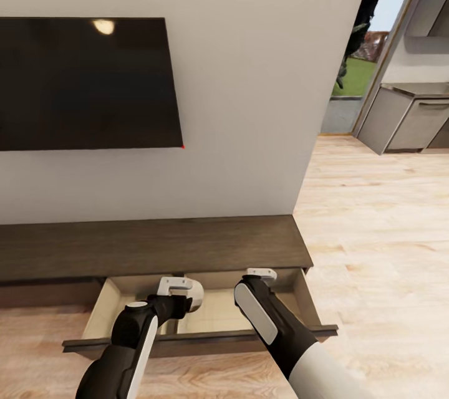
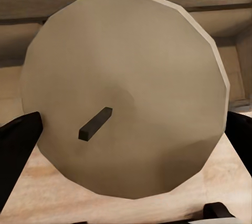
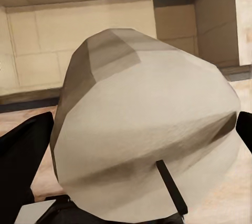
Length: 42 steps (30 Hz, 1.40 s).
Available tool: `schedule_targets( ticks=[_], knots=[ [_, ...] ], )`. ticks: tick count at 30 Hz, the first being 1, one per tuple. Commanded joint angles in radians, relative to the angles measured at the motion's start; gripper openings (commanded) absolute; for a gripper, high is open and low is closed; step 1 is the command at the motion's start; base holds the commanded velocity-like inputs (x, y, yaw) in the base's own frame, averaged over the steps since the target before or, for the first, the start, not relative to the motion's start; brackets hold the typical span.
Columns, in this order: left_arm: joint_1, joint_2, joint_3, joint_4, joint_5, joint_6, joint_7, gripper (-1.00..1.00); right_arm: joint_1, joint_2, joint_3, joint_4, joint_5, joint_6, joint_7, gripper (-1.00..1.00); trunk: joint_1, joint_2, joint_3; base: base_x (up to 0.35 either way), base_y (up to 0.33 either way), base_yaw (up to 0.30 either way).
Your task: Place each of the two pumpkins and all three candles from the living room inside a cabinet in the living room (use any cabinet), then make sure every cabinet is closed, and position the cauldron so it is next to a table in the living room.
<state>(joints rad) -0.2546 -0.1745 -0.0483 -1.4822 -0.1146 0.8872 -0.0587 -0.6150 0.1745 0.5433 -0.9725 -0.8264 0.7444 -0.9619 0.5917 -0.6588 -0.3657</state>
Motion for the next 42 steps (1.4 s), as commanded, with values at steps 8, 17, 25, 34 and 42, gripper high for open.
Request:
schedule_targets(
  ticks=[8,17,25,34,42],
  knots=[
    [0.0,0.0,-0.001,0.044,0.0,-0.026,0.052,-1.0,0.0,0.0,0.001,0.001,0.0,0.002,0.004,-1.0,0.0,0.0,0.0,0.136,-0.085,0.0],
    [0.0,0.0,-0.004,0.069,0.142,-0.113,0.276,-1.0,0.0,0.0,0.0,0.015,0.006,0.004,0.124,-1.0,0.0,0.0,0.0,0.065,-0.038,0.0],
    [0.0,0.0,-0.028,0.087,0.154,-0.115,0.283,-1.0,-0.002,0.0,0.0,0.042,0.009,0.004,0.13,-1.0,0.0,0.0,0.0,0.021,-0.062,0.0],
    [0.0,0.0,-0.033,0.101,0.154,-0.114,0.283,-1.0,-0.002,0.0,0.0,0.043,0.01,0.003,0.131,-1.0,0.0,0.0,0.0,0.101,-0.098,0.0],
    [0.0,0.0,-0.034,0.1,0.153,-0.115,0.283,-1.0,0.0,0.0,0.001,0.043,0.011,-0.003,0.132,-1.0,0.004,-0.007,-0.003,0.053,-0.023,0.0]
  ],
)
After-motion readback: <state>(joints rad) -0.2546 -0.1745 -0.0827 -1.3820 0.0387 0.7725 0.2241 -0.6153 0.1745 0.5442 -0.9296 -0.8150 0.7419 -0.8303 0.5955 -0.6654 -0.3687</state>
